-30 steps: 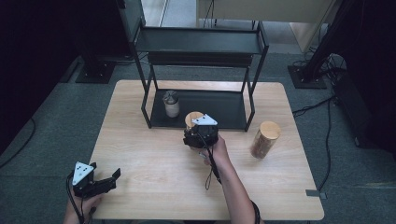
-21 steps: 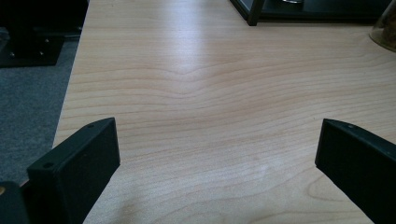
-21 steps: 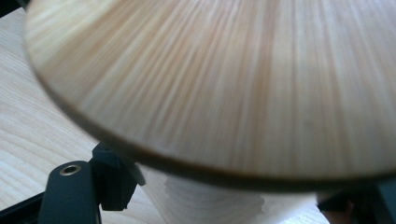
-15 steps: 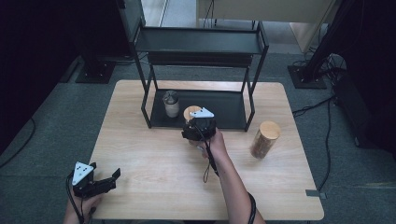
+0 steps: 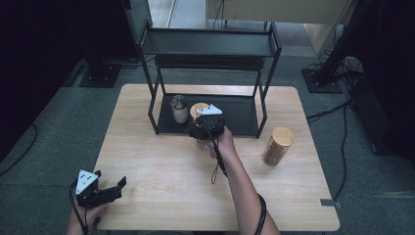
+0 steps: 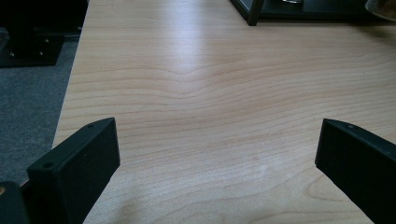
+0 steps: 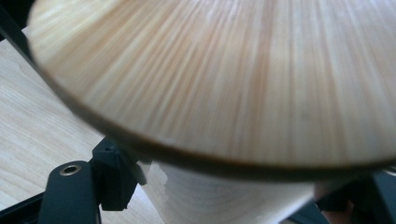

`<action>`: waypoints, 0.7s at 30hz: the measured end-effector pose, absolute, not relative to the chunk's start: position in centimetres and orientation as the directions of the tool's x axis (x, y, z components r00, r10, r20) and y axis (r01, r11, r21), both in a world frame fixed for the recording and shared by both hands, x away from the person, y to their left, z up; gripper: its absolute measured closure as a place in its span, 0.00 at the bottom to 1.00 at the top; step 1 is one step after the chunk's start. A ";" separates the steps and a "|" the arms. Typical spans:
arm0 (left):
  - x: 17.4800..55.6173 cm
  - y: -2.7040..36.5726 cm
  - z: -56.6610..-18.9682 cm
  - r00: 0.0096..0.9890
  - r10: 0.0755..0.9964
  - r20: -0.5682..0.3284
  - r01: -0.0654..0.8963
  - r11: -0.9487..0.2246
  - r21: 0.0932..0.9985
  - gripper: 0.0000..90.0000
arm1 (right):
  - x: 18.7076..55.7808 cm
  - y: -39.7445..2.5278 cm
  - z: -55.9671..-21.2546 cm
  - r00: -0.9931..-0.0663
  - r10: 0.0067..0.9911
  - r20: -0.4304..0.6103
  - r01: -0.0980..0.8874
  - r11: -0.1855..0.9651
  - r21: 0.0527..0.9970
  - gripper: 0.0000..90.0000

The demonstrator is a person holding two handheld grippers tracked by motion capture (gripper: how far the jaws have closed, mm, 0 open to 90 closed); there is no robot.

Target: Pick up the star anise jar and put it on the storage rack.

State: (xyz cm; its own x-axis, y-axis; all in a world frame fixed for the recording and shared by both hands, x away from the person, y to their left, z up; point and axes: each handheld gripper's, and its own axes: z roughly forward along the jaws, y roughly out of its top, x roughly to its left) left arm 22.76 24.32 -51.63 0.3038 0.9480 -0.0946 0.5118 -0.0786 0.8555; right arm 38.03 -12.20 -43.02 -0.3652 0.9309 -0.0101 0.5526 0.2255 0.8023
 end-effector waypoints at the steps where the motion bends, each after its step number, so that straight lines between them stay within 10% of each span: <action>1: 22.8 24.3 -51.6 0.303 0.948 -0.095 0.511 -0.078 0.856 0.00 | 38.2 -12.2 -42.9 -0.362 0.932 -0.009 0.553 0.222 0.803 0.28; 21: 22.8 24.4 -51.6 0.300 0.948 -0.101 0.513 -0.071 0.855 0.00 | 42.6 -12.5 -42.7 -0.313 0.950 -0.008 0.574 0.195 0.795 0.28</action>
